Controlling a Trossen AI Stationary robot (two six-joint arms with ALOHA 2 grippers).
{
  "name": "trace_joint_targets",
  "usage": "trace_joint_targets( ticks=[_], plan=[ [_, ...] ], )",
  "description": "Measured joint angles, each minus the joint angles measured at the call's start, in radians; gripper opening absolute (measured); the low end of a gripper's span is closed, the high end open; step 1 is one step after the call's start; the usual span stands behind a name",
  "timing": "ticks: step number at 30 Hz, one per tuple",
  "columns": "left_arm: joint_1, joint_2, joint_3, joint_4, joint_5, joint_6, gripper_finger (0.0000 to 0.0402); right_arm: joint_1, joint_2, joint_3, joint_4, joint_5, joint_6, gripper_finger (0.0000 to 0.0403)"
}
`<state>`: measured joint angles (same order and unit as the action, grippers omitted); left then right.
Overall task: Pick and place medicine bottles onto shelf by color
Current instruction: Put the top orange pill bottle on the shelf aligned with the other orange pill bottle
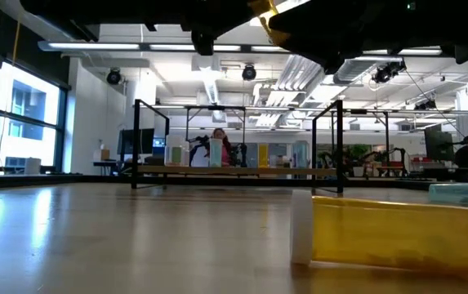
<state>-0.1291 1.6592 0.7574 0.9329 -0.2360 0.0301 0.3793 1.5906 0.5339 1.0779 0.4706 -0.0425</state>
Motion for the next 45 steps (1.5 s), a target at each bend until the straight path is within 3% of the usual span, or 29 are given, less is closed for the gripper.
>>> trace_joint_targets(
  ticks=[7,16,21,28,31,38,45],
  plan=[
    [0.0,-0.014,0.0,-0.067,-0.044,0.0,0.0115,0.0,-0.045,0.002,-0.106,0.036,0.003,0.0217],
    [0.023,-0.088,0.0,-0.256,-0.045,-0.049,0.0115,-0.023,-0.242,0.003,-0.36,0.025,0.072,0.0218],
    [0.039,-0.103,0.0,-0.339,-0.04,-0.065,0.0115,-0.077,-0.37,0.014,-0.543,-0.052,0.146,0.0216],
    [0.066,-0.102,0.0,-0.387,-0.036,-0.08,0.0115,-0.151,-0.426,0.234,-1.04,-0.104,0.195,0.0216],
    [0.067,-0.102,0.0,-0.393,-0.037,-0.08,0.0115,-0.165,-0.423,0.333,-1.168,-0.153,0.181,0.0216],
    [0.066,-0.104,0.0,-0.408,-0.001,-0.08,0.0115,-0.154,-0.392,0.326,-1.162,-0.278,0.13,0.0215],
    [0.066,-0.105,0.0,-0.405,0.023,-0.083,0.0115,-0.155,-0.286,0.199,-0.912,-0.28,0.112,0.0215]
  ],
)
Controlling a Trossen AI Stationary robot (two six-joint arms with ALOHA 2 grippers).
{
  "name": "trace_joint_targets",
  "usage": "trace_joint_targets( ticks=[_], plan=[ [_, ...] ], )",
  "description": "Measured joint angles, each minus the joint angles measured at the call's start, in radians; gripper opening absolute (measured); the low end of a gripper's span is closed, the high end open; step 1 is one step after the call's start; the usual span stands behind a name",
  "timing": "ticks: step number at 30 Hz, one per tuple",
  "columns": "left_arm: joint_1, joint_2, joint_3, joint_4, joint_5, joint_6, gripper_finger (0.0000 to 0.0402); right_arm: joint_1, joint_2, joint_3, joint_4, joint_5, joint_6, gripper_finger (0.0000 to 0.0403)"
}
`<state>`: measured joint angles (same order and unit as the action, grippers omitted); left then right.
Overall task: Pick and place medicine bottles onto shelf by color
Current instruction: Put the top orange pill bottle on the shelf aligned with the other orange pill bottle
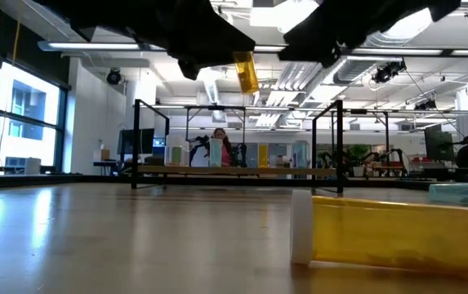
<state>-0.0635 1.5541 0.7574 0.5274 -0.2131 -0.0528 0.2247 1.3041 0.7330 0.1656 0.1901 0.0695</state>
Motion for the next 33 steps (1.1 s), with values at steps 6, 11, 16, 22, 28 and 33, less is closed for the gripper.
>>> trace_joint_targets(
  ticks=[6,11,16,22,28,33],
  plan=[
    [0.0,0.0,0.0,0.014,0.0,-0.008,0.0115,-0.001,0.121,-0.007,0.134,0.001,-0.012,0.0215],
    [-0.002,-0.001,0.0,0.015,0.0,-0.015,0.0115,-0.003,0.196,-0.007,0.224,0.048,-0.034,0.0215],
    [-0.002,-0.001,0.0,0.013,0.001,-0.015,0.0115,-0.003,0.216,-0.007,0.264,0.094,-0.035,0.0215],
    [-0.002,-0.001,0.0,0.023,0.001,-0.015,0.0115,-0.003,0.217,-0.007,0.298,0.094,-0.042,0.0215],
    [-0.002,-0.001,0.0,0.064,-0.004,-0.015,0.0115,-0.003,0.217,-0.007,0.315,0.091,-0.041,0.0207],
    [-0.002,-0.001,0.0,0.061,-0.004,-0.015,0.0115,-0.003,0.217,-0.007,0.319,0.091,-0.04,0.0166]
  ],
)
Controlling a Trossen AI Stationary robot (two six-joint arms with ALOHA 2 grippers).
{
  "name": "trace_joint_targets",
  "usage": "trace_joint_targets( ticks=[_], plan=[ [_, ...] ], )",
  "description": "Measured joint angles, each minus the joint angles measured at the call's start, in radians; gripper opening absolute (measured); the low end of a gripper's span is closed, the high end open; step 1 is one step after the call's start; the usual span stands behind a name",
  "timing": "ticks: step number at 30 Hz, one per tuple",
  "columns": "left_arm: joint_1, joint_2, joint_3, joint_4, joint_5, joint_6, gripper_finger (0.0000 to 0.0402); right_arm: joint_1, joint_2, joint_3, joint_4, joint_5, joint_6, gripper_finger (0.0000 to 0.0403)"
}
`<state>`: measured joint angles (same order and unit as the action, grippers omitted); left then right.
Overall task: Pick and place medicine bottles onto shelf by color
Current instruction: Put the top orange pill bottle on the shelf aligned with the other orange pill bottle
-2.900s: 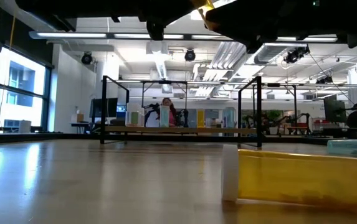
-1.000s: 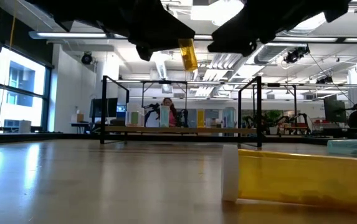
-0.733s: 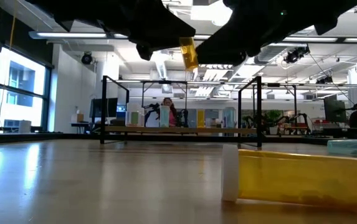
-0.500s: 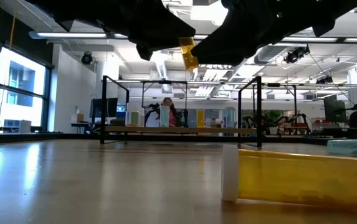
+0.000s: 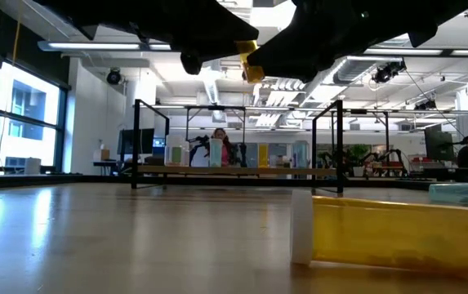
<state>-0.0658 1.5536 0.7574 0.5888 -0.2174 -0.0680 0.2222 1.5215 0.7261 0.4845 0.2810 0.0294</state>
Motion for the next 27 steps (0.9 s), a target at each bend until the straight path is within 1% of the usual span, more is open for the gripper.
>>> trace_joint_targets(
  ticks=[6,12,20,23,27],
  plan=[
    [0.0,0.0,0.0,0.0,-0.003,0.0,0.0115,0.0,0.0,0.0,0.0,-0.003,0.023,0.0118],
    [0.0,0.0,0.0,0.0,-0.007,0.0,0.0116,0.0,0.0,0.0,0.0,-0.003,0.023,0.0092],
    [0.0,0.0,0.0,0.0,-0.007,0.0,0.0122,0.0,0.0,0.0,-0.001,-0.004,0.023,0.0086],
    [0.0,0.0,0.0,0.0,-0.006,0.0,0.0139,0.0,0.0,0.0,-0.001,-0.004,0.023,0.0085],
    [-0.001,0.0,0.0,-0.001,-0.006,0.001,0.0171,0.0,0.0,0.0,-0.002,-0.004,0.023,0.0085]
  ],
)
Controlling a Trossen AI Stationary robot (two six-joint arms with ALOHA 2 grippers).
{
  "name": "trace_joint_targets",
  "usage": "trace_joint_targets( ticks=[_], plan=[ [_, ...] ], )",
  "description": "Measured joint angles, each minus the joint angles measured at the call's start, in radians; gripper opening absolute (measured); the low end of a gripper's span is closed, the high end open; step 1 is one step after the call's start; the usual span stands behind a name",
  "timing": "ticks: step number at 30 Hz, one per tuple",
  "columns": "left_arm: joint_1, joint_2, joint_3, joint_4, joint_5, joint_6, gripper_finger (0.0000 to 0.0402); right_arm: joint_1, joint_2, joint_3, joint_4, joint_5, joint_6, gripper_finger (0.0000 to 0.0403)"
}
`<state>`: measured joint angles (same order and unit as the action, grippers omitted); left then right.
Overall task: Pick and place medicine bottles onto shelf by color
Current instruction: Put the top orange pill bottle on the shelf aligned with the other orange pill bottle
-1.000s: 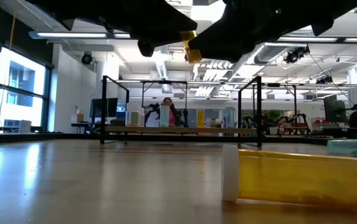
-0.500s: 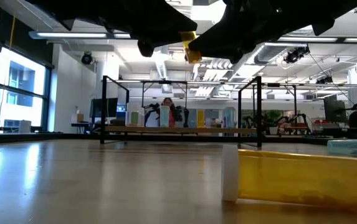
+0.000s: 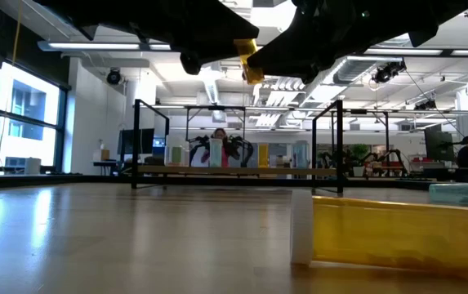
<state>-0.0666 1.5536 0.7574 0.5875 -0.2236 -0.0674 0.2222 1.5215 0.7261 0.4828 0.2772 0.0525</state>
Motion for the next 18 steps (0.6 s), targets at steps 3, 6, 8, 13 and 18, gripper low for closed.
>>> trace_joint_targets(
  ticks=[3,6,8,13,18],
  plan=[
    [0.0,0.0,0.0,-0.007,0.0,0.0,0.0196,0.0,0.0,0.0,-0.002,0.004,-0.005,0.0085],
    [0.0,0.0,0.0,-0.019,0.0,0.0,0.0216,0.0,0.0,0.0,-0.004,0.006,-0.007,0.0085],
    [0.0,0.0,0.0,-0.019,0.0,0.0,0.0226,0.0,0.0,0.0,-0.004,0.008,-0.008,0.0085],
    [0.0,-0.009,0.0,-0.024,0.0,0.0,0.0231,0.0,-0.009,0.0,-0.013,0.008,-0.008,0.0085],
    [0.0,-0.062,0.0,-0.067,0.005,0.0,0.023,0.0,-0.043,0.0,-0.051,0.021,-0.008,0.0084]
  ],
)
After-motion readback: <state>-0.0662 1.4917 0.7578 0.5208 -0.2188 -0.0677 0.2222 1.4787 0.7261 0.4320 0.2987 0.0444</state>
